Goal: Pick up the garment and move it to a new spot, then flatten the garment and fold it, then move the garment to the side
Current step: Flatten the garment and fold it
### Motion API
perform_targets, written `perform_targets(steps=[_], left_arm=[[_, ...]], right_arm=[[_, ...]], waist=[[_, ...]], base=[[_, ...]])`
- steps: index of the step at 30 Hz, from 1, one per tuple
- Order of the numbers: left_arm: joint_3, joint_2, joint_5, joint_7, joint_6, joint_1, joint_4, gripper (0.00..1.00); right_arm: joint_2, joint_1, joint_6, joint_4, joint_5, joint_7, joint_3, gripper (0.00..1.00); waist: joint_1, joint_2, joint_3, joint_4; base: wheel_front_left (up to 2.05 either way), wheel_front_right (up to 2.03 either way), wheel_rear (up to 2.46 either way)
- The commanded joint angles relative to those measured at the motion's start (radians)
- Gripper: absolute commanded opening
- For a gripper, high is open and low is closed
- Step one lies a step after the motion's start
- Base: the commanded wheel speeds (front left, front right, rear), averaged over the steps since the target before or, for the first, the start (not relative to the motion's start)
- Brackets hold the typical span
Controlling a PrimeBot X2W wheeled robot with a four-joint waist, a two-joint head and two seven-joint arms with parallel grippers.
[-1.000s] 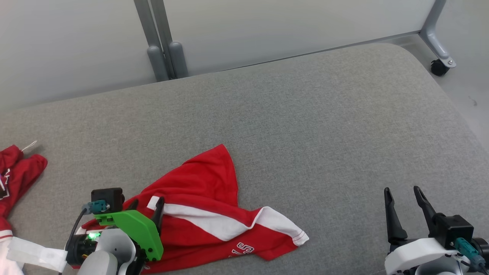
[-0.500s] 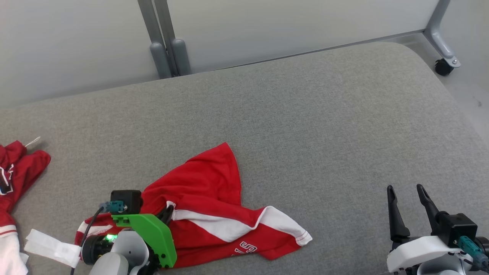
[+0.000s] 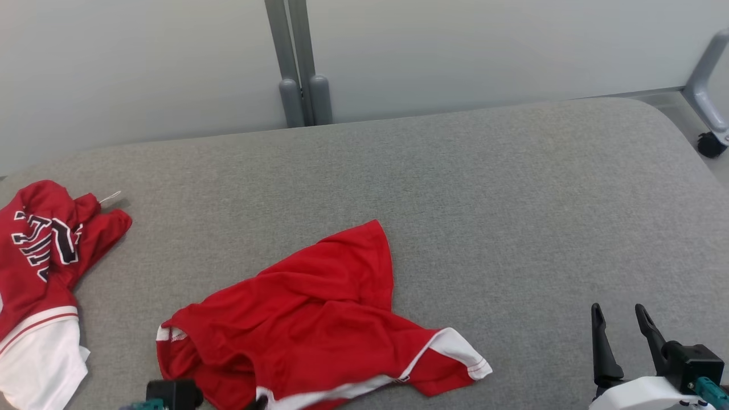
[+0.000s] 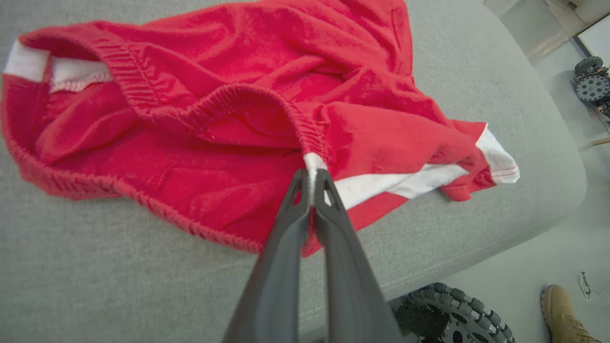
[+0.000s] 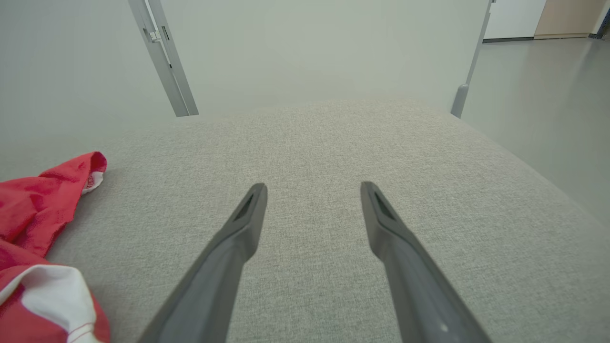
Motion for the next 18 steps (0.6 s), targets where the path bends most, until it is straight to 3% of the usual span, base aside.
perform_targets(steps=[1, 4, 5, 6, 7, 12, 18], left_arm=[[0.002, 0.016, -0.024, 0.019, 0.002, 0.056, -0.02, 0.0], [-0.006, 0.036, -0.045, 0.042, -0.007, 0.128, -0.023, 0.0], [-0.012, 0.032, -0.054, 0.034, -0.013, 0.139, -0.018, 0.16], [-0.012, 0.022, -0.065, 0.019, -0.018, 0.148, -0.007, 0.65], [-0.011, 0.019, -0.067, 0.01, -0.02, 0.152, 0.008, 1.0], [-0.006, -0.002, -0.067, -0.047, -0.02, 0.133, 0.051, 1.0], [0.021, 0.061, 0.011, -0.043, 0.035, 0.121, -0.046, 1.0]], right_arm=[[-0.001, 0.013, 0.0, 0.0, 0.0, -0.003, 0.008, 1.0], [-0.001, 0.017, 0.0, 0.008, -0.006, -0.003, 0.022, 1.0], [-0.001, 0.015, 0.0, 0.012, -0.006, -0.003, 0.03, 1.0], [-0.001, 0.01, 0.0, 0.014, -0.012, -0.003, 0.035, 1.0], [-0.002, 0.005, 0.0, 0.015, -0.015, -0.003, 0.038, 1.0], [-0.002, -0.012, 0.0, 0.02, -0.032, -0.003, 0.052, 1.0], [-0.001, -0.004, 0.0, 0.011, -0.037, -0.003, 0.05, 1.0]], waist=[[0.0, 0.0, -0.012, 0.042], [0.0, 0.0, -0.011, 0.071], [0.0, 0.0, -0.011, 0.076], [0.0, 0.0, -0.012, 0.082], [0.0, 0.0, -0.012, 0.086], [0.0, 0.0, -0.017, 0.091], [0.0, 0.0, -0.014, 0.071]], base=[[0.0, 0.0, 0.0], [0.0, 0.0, 0.0], [0.0, 0.0, 0.0], [0.0, 0.0, 0.0], [0.0, 0.0, 0.0], [0.0, 0.0, 0.0], [0.0, 0.0, 0.0]])
